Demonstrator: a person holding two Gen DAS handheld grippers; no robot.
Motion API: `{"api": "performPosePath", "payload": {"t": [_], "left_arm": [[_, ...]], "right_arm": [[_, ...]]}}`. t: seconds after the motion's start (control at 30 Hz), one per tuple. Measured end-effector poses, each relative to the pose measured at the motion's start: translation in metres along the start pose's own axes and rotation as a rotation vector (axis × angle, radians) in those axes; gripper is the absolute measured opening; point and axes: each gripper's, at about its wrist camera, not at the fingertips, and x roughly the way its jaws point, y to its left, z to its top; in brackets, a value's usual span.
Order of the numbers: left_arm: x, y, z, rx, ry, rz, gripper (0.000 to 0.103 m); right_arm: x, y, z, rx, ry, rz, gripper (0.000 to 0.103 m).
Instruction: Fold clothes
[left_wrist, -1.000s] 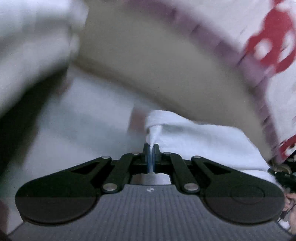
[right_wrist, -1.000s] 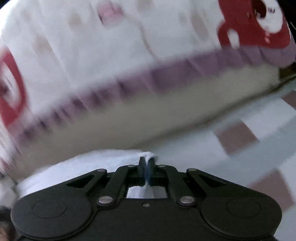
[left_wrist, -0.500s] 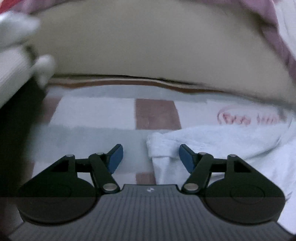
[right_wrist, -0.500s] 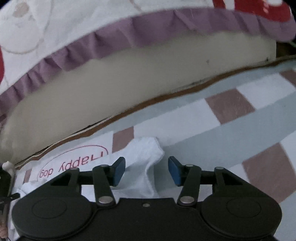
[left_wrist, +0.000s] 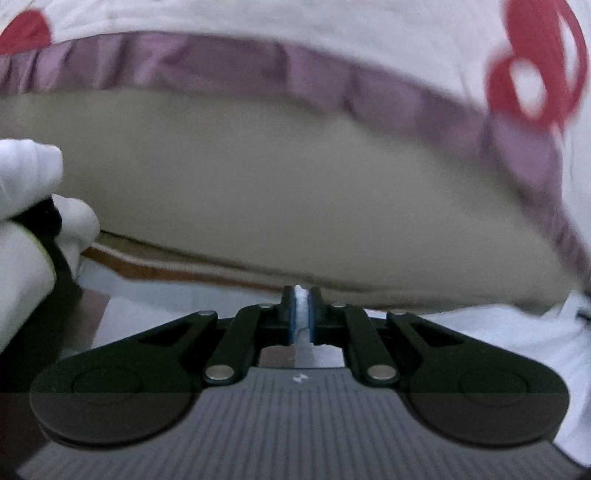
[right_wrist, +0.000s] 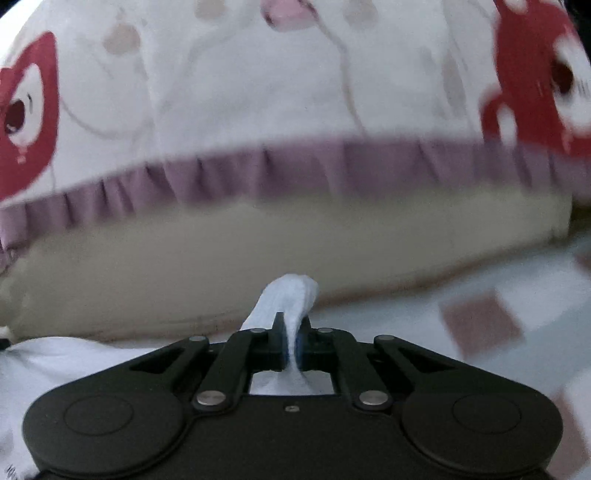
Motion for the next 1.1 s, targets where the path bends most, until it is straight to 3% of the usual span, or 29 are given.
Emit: {"api": "performPosePath", "payload": {"t": [0.03, 0.07, 0.13, 0.23, 0.27, 0.3, 0.37, 0.47, 0.6, 0.67, 0.7, 0.77, 0.83, 0.87, 0.9, 0.93, 1.0, 1.1], "left_arm": [[0.003, 0.008, 0.009, -0.06, -0.01, -0.009, 0.007], [0.009, 0.011, 0.014, -0.064, -0.003, 0.049, 0.008], [0.022, 0.017, 0.023, -0.048, 0.019, 0.196, 0.008], [0.028, 0.019, 0.025, 0.032, 0.055, 0.293, 0.013], [0.024, 0.019, 0.022, 0.044, 0.046, 0.277, 0.018], [0.019, 0.017, 0.016, 0.054, 0.038, 0.24, 0.033], [0.013, 0.009, 0.002, 0.093, 0.072, 0.214, 0.054], [0.006, -0.006, -0.023, 0.119, 0.172, 0.204, 0.055], [-0.016, -0.028, -0.051, 0.047, 0.291, 0.185, 0.055], [-0.035, -0.046, -0.063, 0.034, 0.324, 0.167, 0.059], [-0.044, -0.055, -0.066, 0.037, 0.337, 0.156, 0.065], [-0.07, -0.078, -0.07, 0.082, 0.358, 0.138, 0.068], [-0.103, -0.104, -0.07, 0.158, 0.37, 0.121, 0.068], [-0.12, -0.118, -0.071, 0.203, 0.366, 0.113, 0.068], [-0.136, -0.129, -0.075, 0.235, 0.351, 0.114, 0.069], [-0.153, -0.14, -0.08, 0.265, 0.334, 0.116, 0.07], [-0.201, -0.161, -0.089, 0.284, 0.283, 0.096, 0.086], [-0.241, -0.187, -0.119, 0.313, 0.256, -0.077, 0.102]], "right_arm": [[0.006, 0.003, 0.009, -0.013, -0.014, -0.02, 0.004], [0.012, 0.006, 0.017, -0.029, -0.024, -0.048, 0.003], [0.032, 0.009, 0.025, -0.056, 0.012, -0.164, 0.003], [0.06, 0.011, 0.031, -0.081, 0.088, -0.349, 0.005], [0.062, 0.009, 0.029, -0.061, 0.102, -0.365, 0.007], [0.061, 0.007, 0.026, -0.036, 0.108, -0.354, 0.013], [0.057, 0.003, 0.017, 0.001, 0.156, -0.317, 0.013], [0.047, -0.005, 0.005, 0.051, 0.298, -0.327, 0.015], [0.026, -0.016, 0.0, 0.186, 0.663, -0.489, 0.015], [-0.008, -0.013, 0.015, 0.186, 0.706, -0.57, 0.014], [-0.026, -0.003, 0.027, 0.126, 0.697, -0.58, 0.014], [-0.058, 0.032, 0.048, -0.11, 0.709, -0.553, 0.017], [-0.092, 0.065, 0.055, -0.324, 0.735, -0.486, 0.038], [-0.111, 0.082, 0.055, -0.412, 0.739, -0.435, 0.044], [-0.128, 0.092, 0.051, -0.442, 0.739, -0.392, 0.05], [-0.144, 0.095, 0.042, -0.426, 0.735, -0.355, 0.051], [-0.174, 0.101, 0.026, -0.394, 0.728, -0.281, 0.051], [-0.219, 0.111, 0.0, -0.345, 0.714, -0.17, 0.055]]}}
